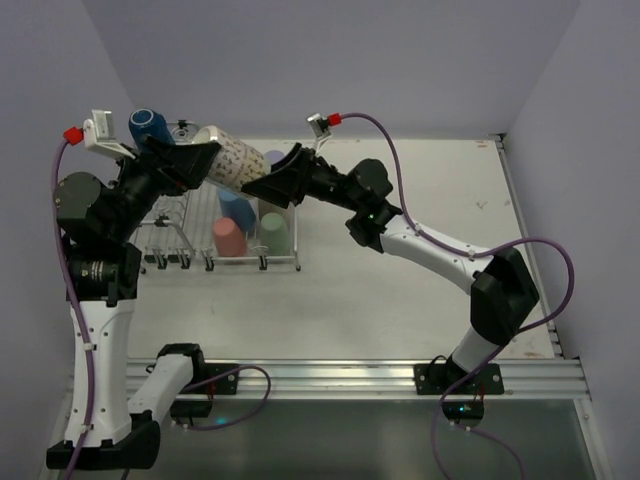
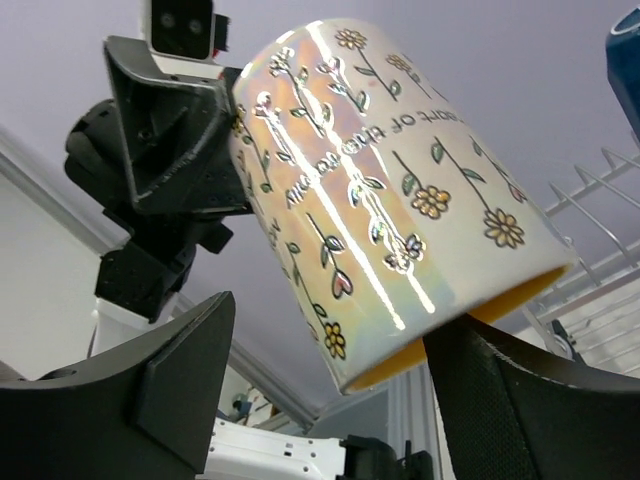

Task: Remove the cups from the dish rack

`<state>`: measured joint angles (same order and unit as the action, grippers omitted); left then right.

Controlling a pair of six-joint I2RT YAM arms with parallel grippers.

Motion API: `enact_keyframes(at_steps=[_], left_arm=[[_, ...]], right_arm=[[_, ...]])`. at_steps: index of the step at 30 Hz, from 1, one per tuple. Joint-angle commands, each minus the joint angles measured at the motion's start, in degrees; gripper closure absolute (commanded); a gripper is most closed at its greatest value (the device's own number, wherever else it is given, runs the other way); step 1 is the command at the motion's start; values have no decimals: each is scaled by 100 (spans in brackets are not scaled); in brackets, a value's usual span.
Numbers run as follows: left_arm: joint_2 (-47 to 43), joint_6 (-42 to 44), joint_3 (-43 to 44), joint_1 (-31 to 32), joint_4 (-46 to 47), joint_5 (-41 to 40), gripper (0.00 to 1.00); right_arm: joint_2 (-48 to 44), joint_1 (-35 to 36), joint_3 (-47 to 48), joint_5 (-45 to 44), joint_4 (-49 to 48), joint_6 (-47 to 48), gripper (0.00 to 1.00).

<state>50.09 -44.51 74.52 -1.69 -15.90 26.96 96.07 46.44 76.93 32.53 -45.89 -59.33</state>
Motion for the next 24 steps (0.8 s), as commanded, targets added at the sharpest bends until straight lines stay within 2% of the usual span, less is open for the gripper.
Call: enact_keyframes(at_steps=[1,3,5,7,10,11,13,14,15,17,18,21,22,24], left_arm=[[-236,-690,19,29,737,811,100],[-297,-752,-139,38,886,863,100],[-350,-892,-367,29,1079,899,100],[-447,-1085,-569,29,1308,960,100],[-561,-1235,-842,38,1693,986,100],[-570,-1244,-886,46,1748,1004,100],[-579,-1244,-904,38,1766,1022,98],[-588,-1227,-913,38,1775,1022,94],[-614,-1200,-930,46,1775,996,81],[-640,-1095,-974,46,1766,969,66],[-684,-982,-1018,46,1748,908,51],[-737,-875,-1115,46,1669,881,28],[-737,-840,-1202,46,1678,907,16],[-781,-875,-1343,46,1879,1012,6]], right_arm=[[-212,-20,270,139,-790,-17,25],[-168,-20,314,157,-938,-105,27],[-54,-20,367,235,-1088,-350,37],[34,-20,420,280,-1562,-744,41],[149,-20,455,254,-1915,-1071,61],[114,-20,411,175,-1950,-1089,74],[35,-20,280,61,-2108,-1089,85],[-79,-20,140,-62,-2134,-1072,90],[-141,-20,69,-115,-2135,-1020,100],[-281,-20,-194,-229,-2126,-949,100],[-430,-20,-300,-334,-2117,-862,100],[-746,-47,-704,-502,-2117,-730,100],[-817,-64,-784,-529,-2117,-703,100],[-1054,-143,-1056,-590,-2126,-650,100]])
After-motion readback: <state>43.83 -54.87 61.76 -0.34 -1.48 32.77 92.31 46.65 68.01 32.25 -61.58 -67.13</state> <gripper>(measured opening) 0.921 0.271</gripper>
